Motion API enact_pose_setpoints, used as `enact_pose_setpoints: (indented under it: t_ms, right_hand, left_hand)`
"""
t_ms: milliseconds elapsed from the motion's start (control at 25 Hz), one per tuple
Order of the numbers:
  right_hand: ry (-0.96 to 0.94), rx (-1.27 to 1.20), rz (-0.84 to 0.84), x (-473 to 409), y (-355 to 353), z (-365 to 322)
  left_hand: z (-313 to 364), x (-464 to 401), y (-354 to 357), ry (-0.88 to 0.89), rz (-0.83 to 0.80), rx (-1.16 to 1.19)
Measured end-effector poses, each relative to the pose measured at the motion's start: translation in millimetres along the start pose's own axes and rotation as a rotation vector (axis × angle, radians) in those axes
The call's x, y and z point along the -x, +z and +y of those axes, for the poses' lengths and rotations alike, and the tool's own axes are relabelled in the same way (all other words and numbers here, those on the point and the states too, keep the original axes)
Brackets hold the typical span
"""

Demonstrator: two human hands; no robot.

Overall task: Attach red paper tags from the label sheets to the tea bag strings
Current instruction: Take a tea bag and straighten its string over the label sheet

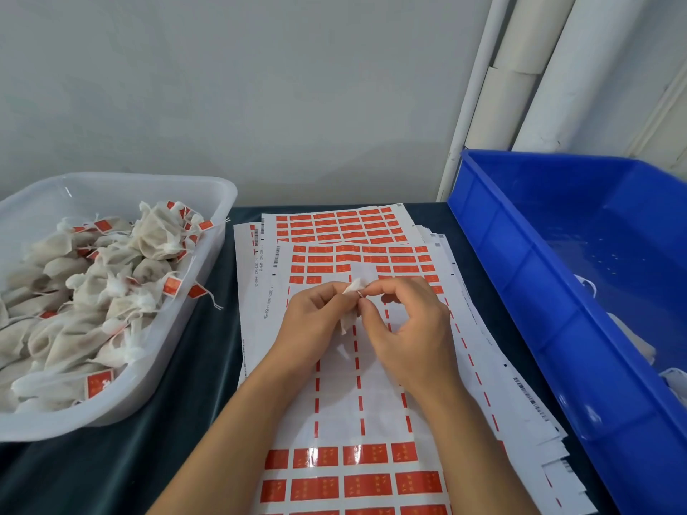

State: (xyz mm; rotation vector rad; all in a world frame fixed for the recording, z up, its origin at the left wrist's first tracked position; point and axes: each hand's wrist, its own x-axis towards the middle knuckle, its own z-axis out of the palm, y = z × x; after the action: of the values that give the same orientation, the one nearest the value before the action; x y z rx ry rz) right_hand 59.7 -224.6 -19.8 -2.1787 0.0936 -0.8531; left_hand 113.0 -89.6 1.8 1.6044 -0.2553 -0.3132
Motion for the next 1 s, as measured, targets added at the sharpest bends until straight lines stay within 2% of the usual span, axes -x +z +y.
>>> enact_pose_setpoints:
  t_ms: [320,520,760,1000]
  right_hand:
    - [-0.09,0.206,0.093,0.0,4.3,7.0]
    - [-0.1,0.292,0.082,0.8,6.7,7.8]
    - [-0.072,0.192,0.005,-0.7,8.2,3.5]
    - [0.109,-0.045,-0.091,-1.1,8.1,-1.8]
  left_hand:
    - [-7.1,-4.9,-4.1,0.035,-0.031,-0.022]
    - [-11.8,-7.2,-2.8,0.095,-0.049,-0.095]
    - [-11.1,-5.9,0.3,0.162,-0.06,-0.134]
    - [-12.0,-6.8,-1.1,0.139,-0.005,-0.106]
